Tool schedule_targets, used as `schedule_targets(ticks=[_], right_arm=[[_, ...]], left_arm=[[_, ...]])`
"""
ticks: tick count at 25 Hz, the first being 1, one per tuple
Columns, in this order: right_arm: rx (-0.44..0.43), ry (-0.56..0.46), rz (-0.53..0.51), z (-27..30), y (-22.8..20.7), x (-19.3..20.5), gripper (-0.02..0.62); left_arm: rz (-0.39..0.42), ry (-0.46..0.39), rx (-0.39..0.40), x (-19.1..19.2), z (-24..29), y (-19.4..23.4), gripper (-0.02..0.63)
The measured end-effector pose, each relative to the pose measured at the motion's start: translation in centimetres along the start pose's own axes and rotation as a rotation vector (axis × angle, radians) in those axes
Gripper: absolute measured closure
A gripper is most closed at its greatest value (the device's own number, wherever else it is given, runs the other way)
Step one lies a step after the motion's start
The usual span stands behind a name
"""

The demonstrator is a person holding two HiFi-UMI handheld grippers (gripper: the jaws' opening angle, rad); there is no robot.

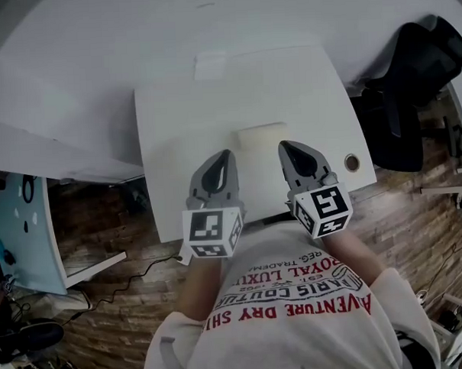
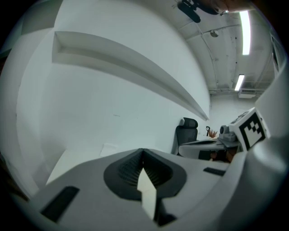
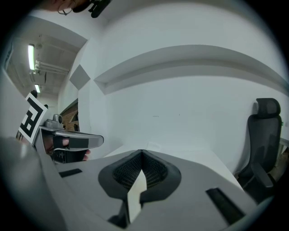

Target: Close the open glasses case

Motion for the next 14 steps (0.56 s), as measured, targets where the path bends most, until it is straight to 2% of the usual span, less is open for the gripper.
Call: schedule_targets(ticks=[6, 14], right_arm=[[-0.011, 0.005, -0.011, 0.04, 0.45, -0.12, 0.583], [-0.016, 0.033, -0.015, 0.24, 0.39, 0.24, 0.583]], left_arm=[[-0.044, 0.007, -0.007, 0.22, -0.14, 0.5, 0.607], [-0.04, 0.014, -0.017, 0.34, 0.03, 0.51, 0.607]])
Point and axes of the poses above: the fingertips, and each gripper's own axes: z forward along the fingers, y to its left, x out of its underside, the point moved 5 cm from there along -z, backward along the fingers, and after that the axes turned 2 degrees about x, right-handed, at the moved point
